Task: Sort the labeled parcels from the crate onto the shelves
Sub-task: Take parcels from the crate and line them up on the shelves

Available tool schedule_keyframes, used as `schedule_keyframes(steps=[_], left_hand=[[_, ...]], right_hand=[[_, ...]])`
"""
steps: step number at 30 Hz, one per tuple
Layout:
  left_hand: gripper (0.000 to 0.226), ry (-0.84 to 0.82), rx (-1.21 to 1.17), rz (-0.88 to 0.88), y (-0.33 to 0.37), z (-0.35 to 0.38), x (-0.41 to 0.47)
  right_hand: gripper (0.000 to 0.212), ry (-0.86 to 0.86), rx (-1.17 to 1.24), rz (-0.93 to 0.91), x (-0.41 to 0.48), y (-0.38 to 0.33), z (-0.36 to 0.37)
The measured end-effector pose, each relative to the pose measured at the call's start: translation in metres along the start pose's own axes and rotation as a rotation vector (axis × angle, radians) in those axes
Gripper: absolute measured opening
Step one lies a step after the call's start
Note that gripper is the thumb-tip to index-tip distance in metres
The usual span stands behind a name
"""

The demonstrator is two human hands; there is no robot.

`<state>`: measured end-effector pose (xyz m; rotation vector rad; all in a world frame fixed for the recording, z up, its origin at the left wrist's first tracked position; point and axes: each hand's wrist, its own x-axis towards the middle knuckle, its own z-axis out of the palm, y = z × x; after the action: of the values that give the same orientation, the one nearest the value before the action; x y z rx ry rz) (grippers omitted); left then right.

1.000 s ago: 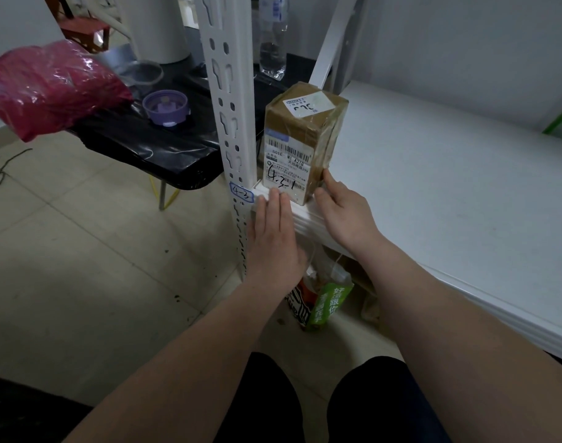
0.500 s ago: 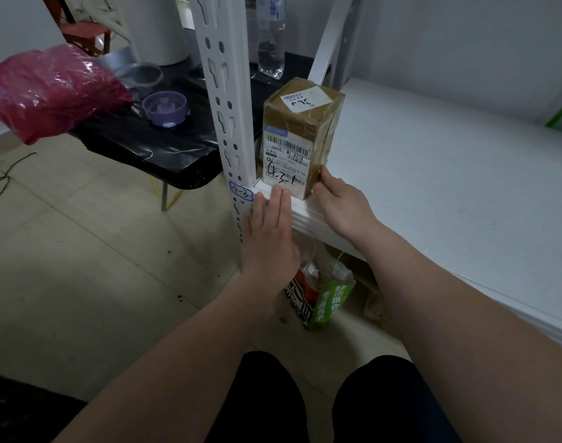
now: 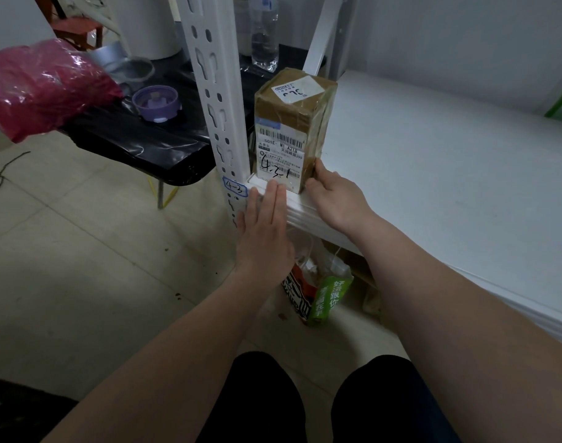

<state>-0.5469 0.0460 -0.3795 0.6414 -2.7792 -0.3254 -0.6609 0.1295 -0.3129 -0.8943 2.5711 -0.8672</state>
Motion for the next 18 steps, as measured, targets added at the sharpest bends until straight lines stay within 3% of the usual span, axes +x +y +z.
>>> schedule_keyframes(steps=[4, 7, 12, 16, 18], left_hand=[[0.081, 0.002, -0.051, 0.015, -0.001, -0.004, 0.001], [0.062, 0.073, -0.225, -0.050, 0.002, -0.020, -0.001], [0.034, -0.011, -0.264, -0.199, 0.009, -0.079, -0.006], [0.011, -0.118, -0.269, -0.201, 0.027, -0.144, -0.010], [0.019, -0.184, -0.266, -0.178, 0.039, -0.179, -0.014]], right_hand=[[0.041, 0.092, 0.138, 0.031, -0.002, 0.002, 0.000], [0.033, 0.170, 0.236, 0.055, -0.007, -0.001, 0.002], [0.029, 0.345, 0.523, 0.417, -0.045, -0.020, -0.022], [0.014, 0.255, 0.665, 0.600, -0.081, -0.049, -0.055], [0.018, 0.175, 0.706, 0.650, -0.099, -0.071, -0.073]])
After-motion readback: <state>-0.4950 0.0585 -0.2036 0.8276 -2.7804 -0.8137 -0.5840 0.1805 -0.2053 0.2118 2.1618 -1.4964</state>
